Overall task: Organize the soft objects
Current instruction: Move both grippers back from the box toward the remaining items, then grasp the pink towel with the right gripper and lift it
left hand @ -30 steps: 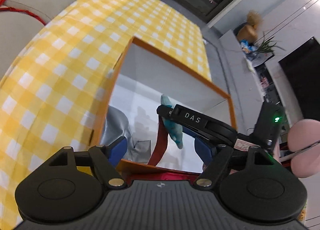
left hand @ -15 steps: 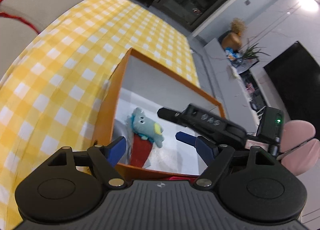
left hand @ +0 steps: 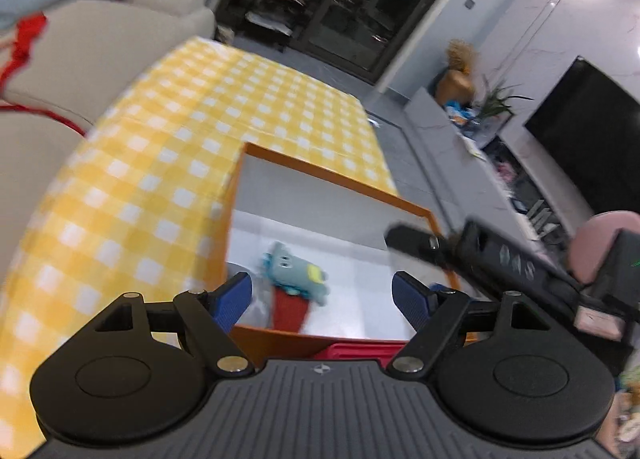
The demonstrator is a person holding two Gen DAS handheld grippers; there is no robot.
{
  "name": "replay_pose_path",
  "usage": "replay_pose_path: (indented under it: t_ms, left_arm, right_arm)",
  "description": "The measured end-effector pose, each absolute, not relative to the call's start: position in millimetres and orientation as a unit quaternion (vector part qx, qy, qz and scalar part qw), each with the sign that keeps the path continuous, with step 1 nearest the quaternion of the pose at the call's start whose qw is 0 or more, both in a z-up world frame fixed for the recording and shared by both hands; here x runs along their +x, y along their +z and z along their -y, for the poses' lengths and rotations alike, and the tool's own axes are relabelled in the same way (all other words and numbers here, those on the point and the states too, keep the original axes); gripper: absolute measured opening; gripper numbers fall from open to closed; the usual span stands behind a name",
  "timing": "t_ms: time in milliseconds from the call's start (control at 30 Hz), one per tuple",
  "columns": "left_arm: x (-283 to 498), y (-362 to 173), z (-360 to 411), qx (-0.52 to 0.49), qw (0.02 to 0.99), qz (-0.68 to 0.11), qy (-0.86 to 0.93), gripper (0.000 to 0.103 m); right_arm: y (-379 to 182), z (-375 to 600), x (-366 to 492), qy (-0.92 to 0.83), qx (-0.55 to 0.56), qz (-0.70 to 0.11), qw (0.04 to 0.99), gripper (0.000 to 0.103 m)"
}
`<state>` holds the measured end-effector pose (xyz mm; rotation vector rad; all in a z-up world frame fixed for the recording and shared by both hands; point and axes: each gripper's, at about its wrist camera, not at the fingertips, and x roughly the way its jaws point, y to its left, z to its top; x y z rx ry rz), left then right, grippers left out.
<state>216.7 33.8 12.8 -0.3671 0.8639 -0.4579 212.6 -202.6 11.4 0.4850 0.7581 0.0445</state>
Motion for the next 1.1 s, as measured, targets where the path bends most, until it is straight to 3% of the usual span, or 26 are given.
replay_pose_path:
  t_ms: [133,500,767,1100]
  left_arm:
    - [195.5,19.1,-35.7,-0.161,0.877,-0.411,-0.190,0.094]
    - [122.1,51.8,-39.2,-0.120,0.905,-0.377,-0.154,0.094]
    - [50.3,38.0,-22.9,0.009,0.921,-0.360,-0.151,0.094]
    - [44.8,-21.1,-27.7,-0.029,0.875,-0.458,-0.157,0.094]
  right_arm:
    - [32.0,192.9,169.9,-0.003,0.129,-0.356,0.925,0.099]
    - [68.0,196.6,52.5,0.029,0.013,-0.326,0.945,0.100]
    - [25.7,194.8,-27.3,0.026,0.000,-0.354,0.935,0.100]
    - [-50.3,211.2,-36.2,0.026,0.050,-0.448,0.892,0.096]
